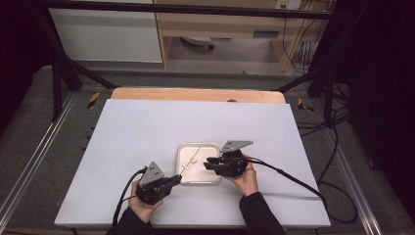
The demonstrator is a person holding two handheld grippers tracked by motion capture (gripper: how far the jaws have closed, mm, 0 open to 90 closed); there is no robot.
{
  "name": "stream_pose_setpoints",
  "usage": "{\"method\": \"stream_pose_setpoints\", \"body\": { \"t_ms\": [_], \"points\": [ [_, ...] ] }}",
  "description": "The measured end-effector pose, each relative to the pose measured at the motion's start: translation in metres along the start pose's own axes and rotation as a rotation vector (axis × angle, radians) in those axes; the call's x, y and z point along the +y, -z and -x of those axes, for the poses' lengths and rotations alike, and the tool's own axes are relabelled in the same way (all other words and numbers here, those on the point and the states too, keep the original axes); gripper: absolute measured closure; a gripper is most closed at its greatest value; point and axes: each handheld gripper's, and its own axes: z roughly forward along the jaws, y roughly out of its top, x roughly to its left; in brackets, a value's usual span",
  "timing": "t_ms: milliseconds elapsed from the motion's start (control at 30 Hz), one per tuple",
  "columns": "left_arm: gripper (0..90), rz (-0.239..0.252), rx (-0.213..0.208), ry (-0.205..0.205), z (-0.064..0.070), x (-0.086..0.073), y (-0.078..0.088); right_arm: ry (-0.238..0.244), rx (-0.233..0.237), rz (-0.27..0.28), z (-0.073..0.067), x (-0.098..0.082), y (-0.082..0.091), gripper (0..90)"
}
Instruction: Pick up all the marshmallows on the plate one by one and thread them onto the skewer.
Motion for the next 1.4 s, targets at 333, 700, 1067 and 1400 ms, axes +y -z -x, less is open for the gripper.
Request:
{"method": "stream_pose_setpoints", "body": {
  "t_ms": [333,700,1067,1400],
  "points": [
    [88.1,0.004,-0.007,-0.011,0.002,0.000,0.001,-0.126,0.075,0.133,0.007,0.006,0.031,71.1],
    [88.1,0.007,-0.021,-0.018,0.004,0.001,0.000,-0.207,0.141,0.247,0.014,0.013,0.061,70.4],
    [88.1,0.014,-0.043,-0.042,0.009,0.002,0.000,-0.269,0.191,0.308,0.021,0.024,0.064,70.8],
    [88.1,0.017,-0.049,-0.051,0.011,0.002,0.000,-0.287,0.219,0.303,0.022,0.029,0.049,70.9]
  ]
}}
